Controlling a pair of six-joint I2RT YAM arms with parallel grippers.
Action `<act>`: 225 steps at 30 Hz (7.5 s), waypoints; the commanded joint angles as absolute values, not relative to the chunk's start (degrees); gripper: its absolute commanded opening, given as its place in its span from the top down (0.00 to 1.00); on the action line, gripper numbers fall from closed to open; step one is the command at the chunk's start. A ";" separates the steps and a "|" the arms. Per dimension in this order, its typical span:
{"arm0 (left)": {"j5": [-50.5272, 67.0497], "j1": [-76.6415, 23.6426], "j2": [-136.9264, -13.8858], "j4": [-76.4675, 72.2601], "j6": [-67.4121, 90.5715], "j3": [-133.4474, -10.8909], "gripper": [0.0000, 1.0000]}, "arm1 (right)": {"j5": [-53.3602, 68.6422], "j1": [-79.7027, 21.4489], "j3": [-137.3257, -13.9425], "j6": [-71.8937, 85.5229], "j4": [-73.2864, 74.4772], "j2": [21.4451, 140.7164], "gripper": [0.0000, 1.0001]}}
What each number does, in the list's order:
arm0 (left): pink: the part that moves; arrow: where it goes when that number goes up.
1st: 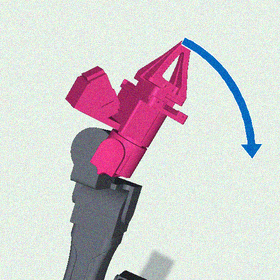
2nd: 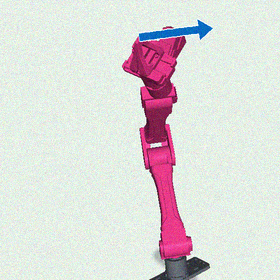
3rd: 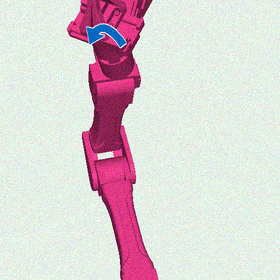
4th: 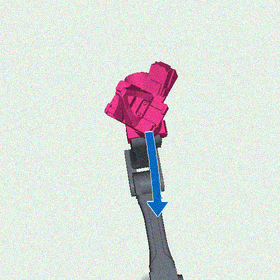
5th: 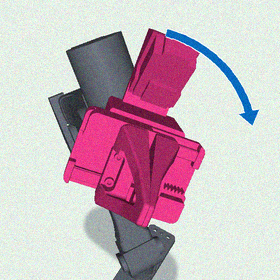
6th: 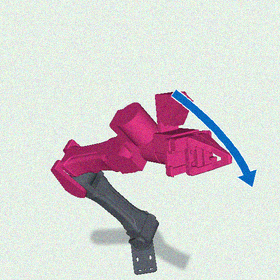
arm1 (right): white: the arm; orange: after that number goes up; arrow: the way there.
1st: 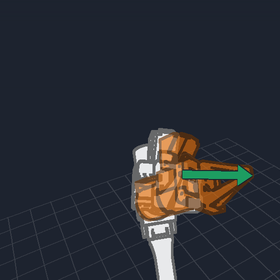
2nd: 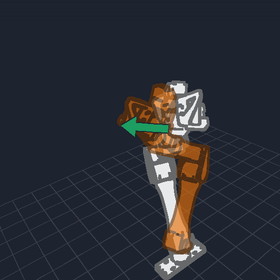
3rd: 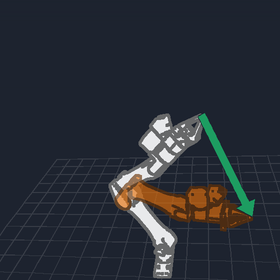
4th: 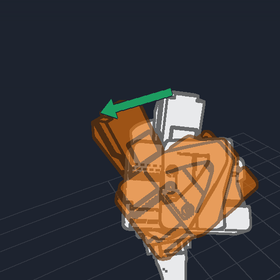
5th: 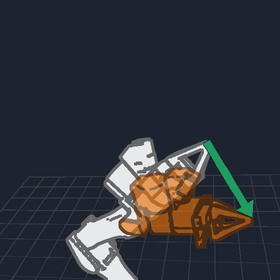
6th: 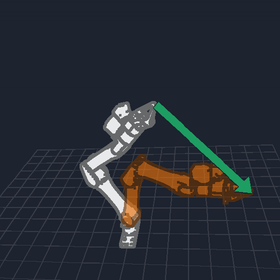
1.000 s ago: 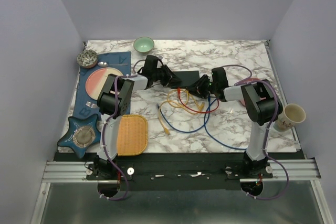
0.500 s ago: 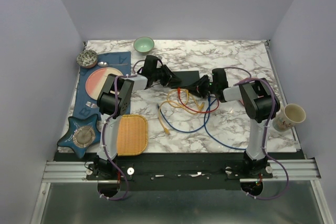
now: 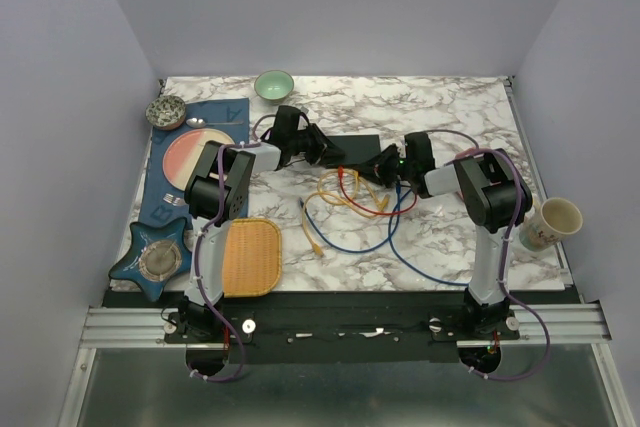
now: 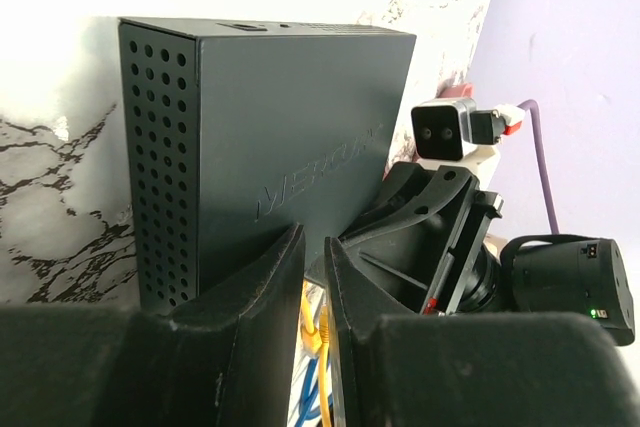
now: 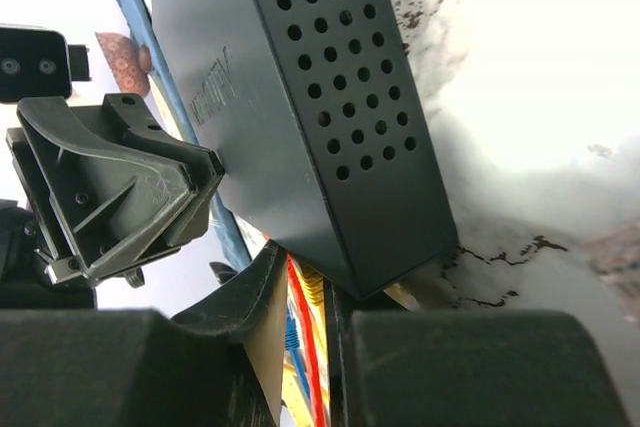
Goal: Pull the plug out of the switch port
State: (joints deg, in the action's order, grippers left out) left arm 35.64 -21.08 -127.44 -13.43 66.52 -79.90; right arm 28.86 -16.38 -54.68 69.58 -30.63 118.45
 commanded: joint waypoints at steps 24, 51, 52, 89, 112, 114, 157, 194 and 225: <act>37.18 -24.70 -122.08 -18.98 68.99 -69.44 0.71 | 29.09 -17.93 -52.91 55.28 -19.16 114.43 1.00; 30.50 -21.53 -114.08 -12.66 63.81 -68.47 0.71 | 27.07 -21.18 -50.98 48.34 -8.62 110.92 1.00; 30.50 -21.71 -114.34 -12.66 63.81 -68.55 0.71 | 26.81 -21.18 -50.89 48.08 -8.44 110.48 1.00; 30.93 -21.26 -113.46 -19.76 65.21 -60.38 0.69 | 12.21 -21.18 -75.12 39.64 10.02 107.73 0.99; 26.90 -23.11 -116.72 -21.10 63.72 -58.89 0.01 | 16.17 -21.09 -82.00 39.64 14.50 119.62 1.00; 25.93 -23.20 -116.89 -19.78 63.63 -58.97 0.01 | 15.91 -21.18 -82.09 39.73 14.50 119.71 0.99; 15.73 -26.46 -120.85 -13.36 72.51 -64.25 0.61 | 10.20 -21.09 -80.77 40.43 16.79 119.88 0.99; 20.74 -25.75 -121.90 -27.95 74.27 -55.28 0.83 | 9.84 -21.18 -79.80 40.78 16.70 120.15 1.00; 24.08 -25.05 -119.62 -27.42 72.34 -52.30 1.00 | 6.33 -27.77 -82.88 39.73 19.16 121.11 1.00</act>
